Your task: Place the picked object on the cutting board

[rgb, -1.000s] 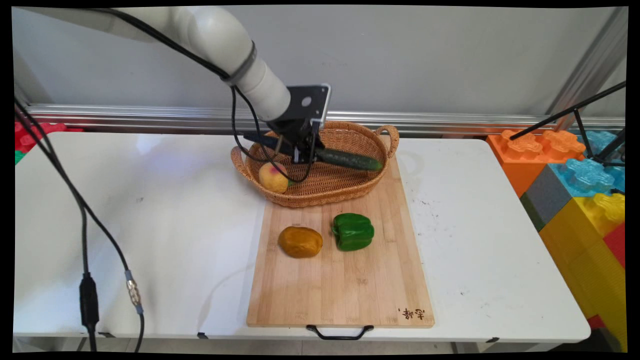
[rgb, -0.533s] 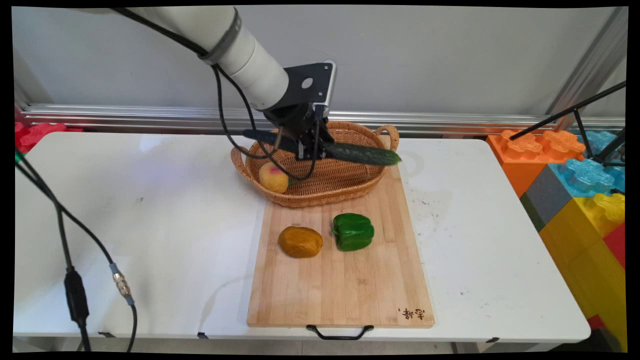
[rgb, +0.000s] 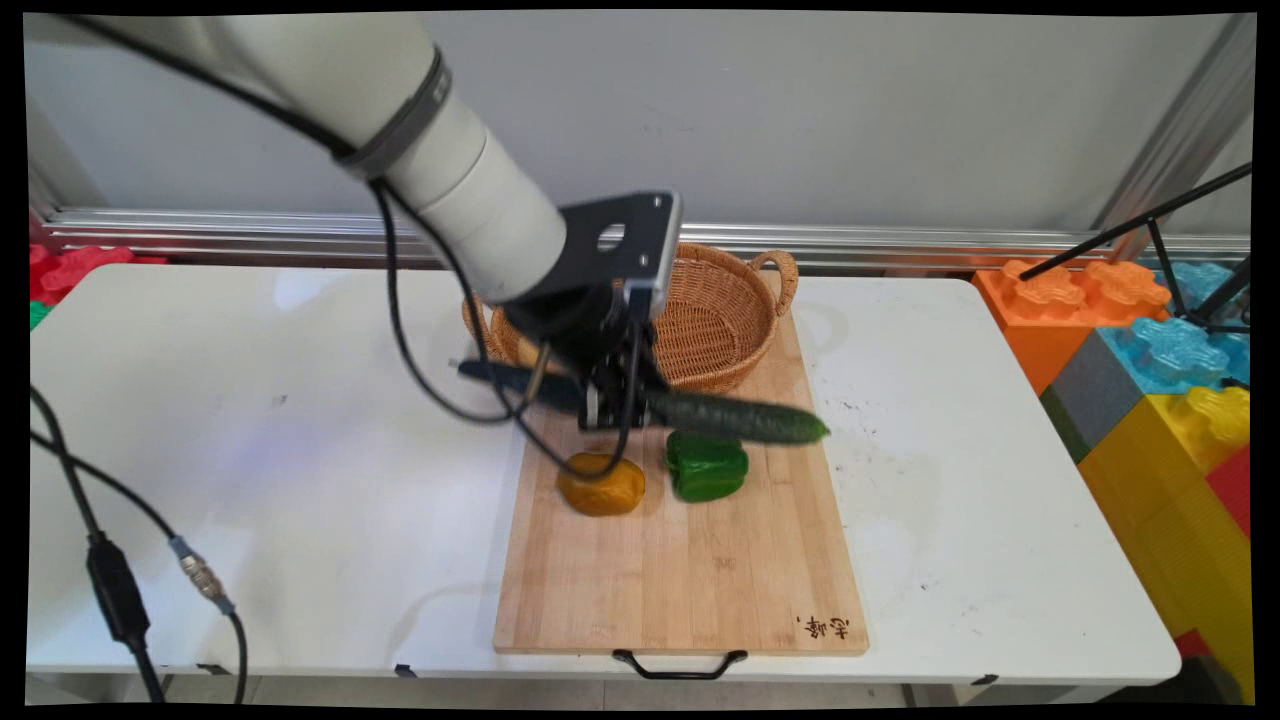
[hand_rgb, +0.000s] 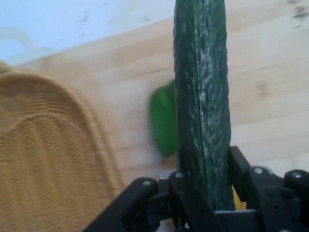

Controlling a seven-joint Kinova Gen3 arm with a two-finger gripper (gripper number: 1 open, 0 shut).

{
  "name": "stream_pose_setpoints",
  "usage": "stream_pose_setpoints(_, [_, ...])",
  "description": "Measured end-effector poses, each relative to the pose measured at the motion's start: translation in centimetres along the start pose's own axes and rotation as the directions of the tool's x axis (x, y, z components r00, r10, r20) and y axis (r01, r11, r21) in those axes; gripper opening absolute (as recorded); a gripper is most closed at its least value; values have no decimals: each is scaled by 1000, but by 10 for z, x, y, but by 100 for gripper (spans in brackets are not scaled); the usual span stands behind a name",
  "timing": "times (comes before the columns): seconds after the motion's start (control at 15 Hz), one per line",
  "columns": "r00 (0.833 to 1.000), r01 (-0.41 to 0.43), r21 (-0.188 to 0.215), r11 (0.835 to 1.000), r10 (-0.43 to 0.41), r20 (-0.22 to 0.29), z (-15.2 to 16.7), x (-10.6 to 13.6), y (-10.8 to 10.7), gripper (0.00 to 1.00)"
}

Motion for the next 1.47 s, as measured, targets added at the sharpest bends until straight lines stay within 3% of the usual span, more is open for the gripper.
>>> stream_pose_setpoints(0.33, [996,90,-62,994,-90,6,20,4,46,0])
stream_pose_setpoints(0.6, [990,139,-83,987,-140,0,46,8,64,0])
stream_pose_setpoints(0.93, [985,172,-76,982,-173,-3,88,10,73,0])
stream_pose_setpoints(1.4, [989,148,-70,986,-149,-12,131,6,73,0])
stream_pose_setpoints(1.47, [990,142,-72,987,-143,-16,134,6,72,100])
